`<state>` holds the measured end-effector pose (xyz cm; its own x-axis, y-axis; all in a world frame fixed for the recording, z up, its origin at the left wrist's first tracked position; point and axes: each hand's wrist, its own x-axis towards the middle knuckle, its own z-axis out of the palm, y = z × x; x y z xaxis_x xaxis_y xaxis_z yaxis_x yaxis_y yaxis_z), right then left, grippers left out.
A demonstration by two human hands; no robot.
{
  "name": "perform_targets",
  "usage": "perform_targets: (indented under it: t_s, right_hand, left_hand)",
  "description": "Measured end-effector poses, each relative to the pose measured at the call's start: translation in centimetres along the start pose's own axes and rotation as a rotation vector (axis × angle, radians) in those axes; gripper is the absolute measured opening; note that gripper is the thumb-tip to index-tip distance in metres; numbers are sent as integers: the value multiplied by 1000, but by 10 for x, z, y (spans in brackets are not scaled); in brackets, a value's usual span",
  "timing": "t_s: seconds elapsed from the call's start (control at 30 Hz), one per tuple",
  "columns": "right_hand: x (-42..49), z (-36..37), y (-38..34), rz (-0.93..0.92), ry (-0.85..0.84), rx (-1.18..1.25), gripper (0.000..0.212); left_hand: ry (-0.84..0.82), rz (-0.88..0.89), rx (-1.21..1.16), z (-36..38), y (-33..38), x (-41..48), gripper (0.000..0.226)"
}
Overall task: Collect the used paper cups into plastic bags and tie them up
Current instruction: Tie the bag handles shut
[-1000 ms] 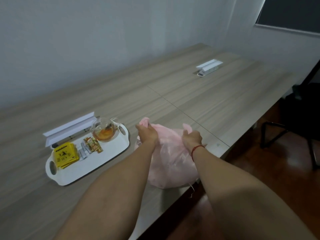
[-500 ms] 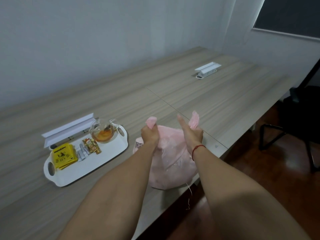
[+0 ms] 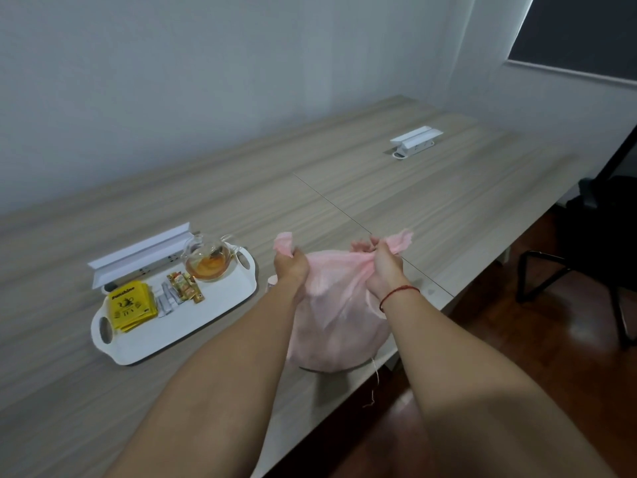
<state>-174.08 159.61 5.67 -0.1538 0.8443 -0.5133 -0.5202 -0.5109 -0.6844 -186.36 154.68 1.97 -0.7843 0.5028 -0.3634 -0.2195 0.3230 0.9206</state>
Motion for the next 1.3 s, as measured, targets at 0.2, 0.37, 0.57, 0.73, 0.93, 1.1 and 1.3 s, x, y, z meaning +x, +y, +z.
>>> perform_targets:
  t_s: [0.2, 0.37, 0.57, 0.73, 0.93, 1.1, 1.3]
  right_hand:
    - [4, 6, 10, -155, -4, -610, 41]
    - [-4, 0, 17, -222, -57, -882, 65]
    - [-1, -6, 23, -193, -141, -867, 94]
    - [-3, -1, 13, -200, -233, -763, 38]
    - [10, -12, 20, -218, -135, -823, 19]
    - [9, -9, 23, -227, -160, -736, 11]
    - [0, -3, 16, -72, -186, -587, 38]
  left_hand:
    - [-139, -85, -312, 2, 12, -5, 37]
    - [-103, -65, -411, 8, 23, -15, 32]
    - [-181, 153, -120, -1, 7, -16, 18]
    - [-314, 78, -79, -3, 5, -14, 40]
    - [-490, 71, 55, -2, 20, -10, 34]
    - [-687, 21, -77, 3, 19, -10, 38]
    - [-726, -21, -28, 2, 17, -5, 26]
